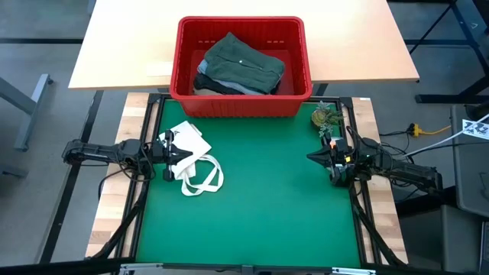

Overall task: Fold Laundry from Bin
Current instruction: Return to Home Position

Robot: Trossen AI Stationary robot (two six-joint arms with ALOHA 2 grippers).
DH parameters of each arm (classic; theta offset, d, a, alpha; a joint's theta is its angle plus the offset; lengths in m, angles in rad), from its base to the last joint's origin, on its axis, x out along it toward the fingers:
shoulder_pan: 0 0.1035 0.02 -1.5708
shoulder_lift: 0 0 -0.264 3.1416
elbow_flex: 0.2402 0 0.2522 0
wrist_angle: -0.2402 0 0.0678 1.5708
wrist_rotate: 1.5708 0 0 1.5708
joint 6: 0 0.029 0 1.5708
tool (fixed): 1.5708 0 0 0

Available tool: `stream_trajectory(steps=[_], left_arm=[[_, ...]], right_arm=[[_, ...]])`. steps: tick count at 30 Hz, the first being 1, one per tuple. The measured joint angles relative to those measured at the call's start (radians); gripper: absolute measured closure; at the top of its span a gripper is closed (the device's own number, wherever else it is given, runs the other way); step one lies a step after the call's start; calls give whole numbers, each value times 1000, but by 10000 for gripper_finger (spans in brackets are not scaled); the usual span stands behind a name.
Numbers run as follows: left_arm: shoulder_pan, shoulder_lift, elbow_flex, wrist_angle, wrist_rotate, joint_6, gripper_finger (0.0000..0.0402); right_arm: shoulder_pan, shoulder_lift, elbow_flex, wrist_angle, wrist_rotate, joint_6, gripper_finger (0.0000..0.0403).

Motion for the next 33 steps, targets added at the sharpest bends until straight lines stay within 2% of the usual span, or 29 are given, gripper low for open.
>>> stream_trajectory(steps=[4,12,33], left_arm=[[0,0,0,0,1,2,400],[0,0,0,11,3,106,400],[0,0,0,75,2,104,400]], right_arm=[[0,0,0,0,0,0,386],[0,0,0,0,0,0,386],[0,0,0,0,0,0,386]])
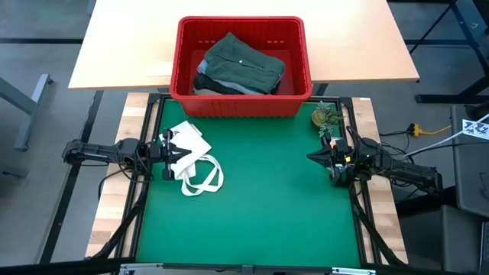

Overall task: Fold Laundry from Bin
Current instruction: Return to Home Position

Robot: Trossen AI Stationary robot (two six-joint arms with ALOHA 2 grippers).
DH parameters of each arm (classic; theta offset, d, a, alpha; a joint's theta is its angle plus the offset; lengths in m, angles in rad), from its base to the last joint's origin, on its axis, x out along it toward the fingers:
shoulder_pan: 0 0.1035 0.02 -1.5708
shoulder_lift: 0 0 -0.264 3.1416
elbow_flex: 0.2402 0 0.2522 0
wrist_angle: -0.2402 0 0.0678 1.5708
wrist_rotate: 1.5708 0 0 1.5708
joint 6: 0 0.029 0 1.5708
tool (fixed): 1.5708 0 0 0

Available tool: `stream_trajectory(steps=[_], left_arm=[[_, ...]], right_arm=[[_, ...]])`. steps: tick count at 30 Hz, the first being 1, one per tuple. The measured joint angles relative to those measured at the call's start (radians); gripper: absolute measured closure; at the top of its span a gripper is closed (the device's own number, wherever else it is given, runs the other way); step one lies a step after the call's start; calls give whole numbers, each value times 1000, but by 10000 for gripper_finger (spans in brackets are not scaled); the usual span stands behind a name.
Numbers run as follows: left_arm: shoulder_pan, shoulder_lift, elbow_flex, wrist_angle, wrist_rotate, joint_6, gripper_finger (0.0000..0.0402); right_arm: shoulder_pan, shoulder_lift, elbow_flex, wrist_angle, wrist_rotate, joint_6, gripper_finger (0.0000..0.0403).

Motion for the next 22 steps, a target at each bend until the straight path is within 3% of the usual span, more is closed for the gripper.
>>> stream_trajectory(steps=[22], left_arm=[[0,0,0,21,-1,2,400]], right_arm=[[0,0,0,0,0,0,386]])
